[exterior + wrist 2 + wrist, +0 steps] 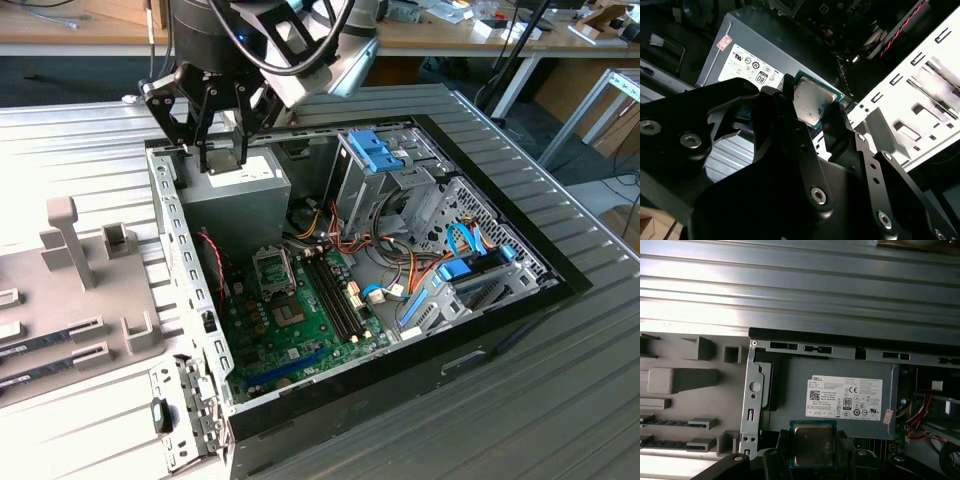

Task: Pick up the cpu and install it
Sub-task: 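Pick up the cpu and move it towards the insertion slot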

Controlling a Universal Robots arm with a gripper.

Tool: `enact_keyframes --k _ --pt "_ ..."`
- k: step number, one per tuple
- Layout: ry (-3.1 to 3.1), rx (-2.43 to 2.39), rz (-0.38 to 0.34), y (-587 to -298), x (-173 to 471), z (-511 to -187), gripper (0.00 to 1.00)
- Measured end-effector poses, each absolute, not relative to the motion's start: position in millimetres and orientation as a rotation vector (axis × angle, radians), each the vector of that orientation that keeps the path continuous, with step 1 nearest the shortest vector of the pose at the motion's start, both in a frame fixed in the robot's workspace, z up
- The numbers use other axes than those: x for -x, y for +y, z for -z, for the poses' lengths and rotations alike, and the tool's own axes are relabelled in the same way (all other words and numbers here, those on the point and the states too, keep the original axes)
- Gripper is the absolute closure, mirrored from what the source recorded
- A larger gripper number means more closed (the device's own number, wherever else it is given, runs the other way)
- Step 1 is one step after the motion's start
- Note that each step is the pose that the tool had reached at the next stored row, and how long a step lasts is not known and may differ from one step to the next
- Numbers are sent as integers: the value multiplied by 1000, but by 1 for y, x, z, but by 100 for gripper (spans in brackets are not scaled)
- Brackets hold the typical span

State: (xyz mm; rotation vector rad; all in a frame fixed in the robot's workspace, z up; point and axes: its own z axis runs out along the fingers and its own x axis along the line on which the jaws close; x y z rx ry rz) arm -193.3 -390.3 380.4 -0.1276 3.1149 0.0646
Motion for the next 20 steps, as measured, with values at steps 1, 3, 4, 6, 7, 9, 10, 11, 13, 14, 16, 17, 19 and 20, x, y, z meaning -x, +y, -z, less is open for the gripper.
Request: enact_keyframes --k 1,3,4,6,7,9,10,11,13,14,16,17,19,20 --pt "3115 128 -65 -390 191 -380 53" --pt "3115 128 -65 -390 182 -380 53" --pt "3115 128 -65 -390 179 -380 53" --pt "3115 128 -65 -390 170 -379 53" --pt "3115 128 -65 -390 169 -379 53" --pt "3115 127 -65 -390 167 -379 53" --pt "3115 128 -65 -390 166 -379 53" --pt "3115 128 -65 -390 165 -379 53" --pt "3115 128 -65 -390 162 -379 53" --pt "3115 128 -65 -390 161 -379 53" --pt "3115 128 -65 -390 159 -378 53" --pt "3115 128 -64 -390 158 -378 53" --pt "3115 128 -65 -390 155 -378 53" --pt "3115 128 -65 -390 154 -378 53"
